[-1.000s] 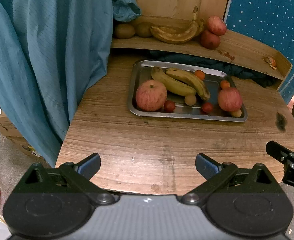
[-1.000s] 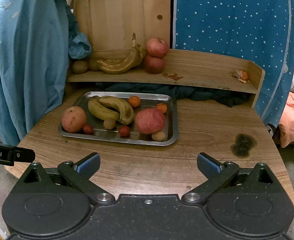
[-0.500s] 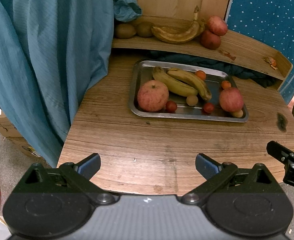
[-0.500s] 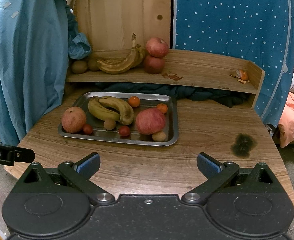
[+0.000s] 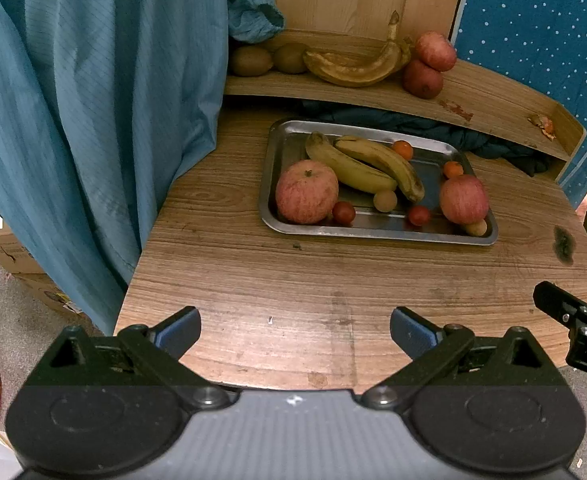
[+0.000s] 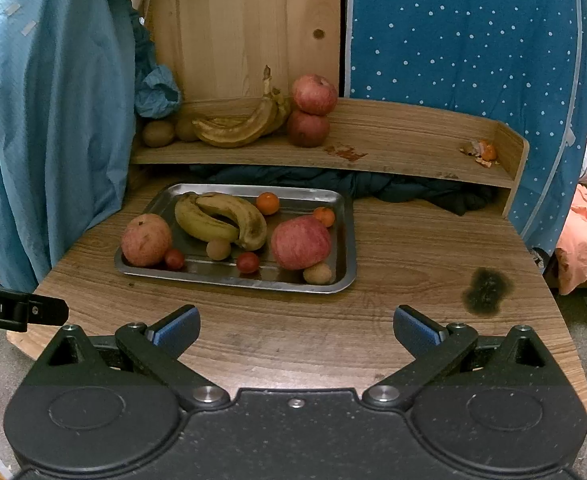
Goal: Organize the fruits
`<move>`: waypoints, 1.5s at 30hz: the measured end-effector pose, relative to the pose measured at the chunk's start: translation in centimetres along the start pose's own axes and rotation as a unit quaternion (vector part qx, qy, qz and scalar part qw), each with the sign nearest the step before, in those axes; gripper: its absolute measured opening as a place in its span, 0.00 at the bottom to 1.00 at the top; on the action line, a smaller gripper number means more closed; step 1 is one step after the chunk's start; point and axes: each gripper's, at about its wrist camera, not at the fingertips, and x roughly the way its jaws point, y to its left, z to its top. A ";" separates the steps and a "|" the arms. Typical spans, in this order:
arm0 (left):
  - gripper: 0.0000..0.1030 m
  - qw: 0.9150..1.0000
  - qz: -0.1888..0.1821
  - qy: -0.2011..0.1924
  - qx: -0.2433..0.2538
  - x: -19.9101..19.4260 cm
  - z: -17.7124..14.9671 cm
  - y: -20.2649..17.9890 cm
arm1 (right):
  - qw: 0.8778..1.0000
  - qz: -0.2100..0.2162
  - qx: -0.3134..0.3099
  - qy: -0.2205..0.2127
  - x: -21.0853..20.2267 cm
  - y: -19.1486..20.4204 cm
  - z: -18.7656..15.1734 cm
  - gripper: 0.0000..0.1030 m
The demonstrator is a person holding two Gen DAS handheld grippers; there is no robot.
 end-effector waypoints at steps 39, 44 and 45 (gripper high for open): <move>1.00 1.000 0.006 0.000 -0.002 0.3 0.2 0.3 | 1.000 -0.001 0.000 0.001 0.4 0.0 0.3 0.99; 1.00 1.000 0.000 -0.007 -0.013 0.4 0.5 0.8 | 1.000 -0.002 0.000 0.002 0.6 0.0 0.2 0.99; 1.00 1.000 -0.004 -0.008 -0.015 0.3 0.6 0.8 | 1.000 -0.002 0.001 0.002 0.7 0.0 0.2 0.99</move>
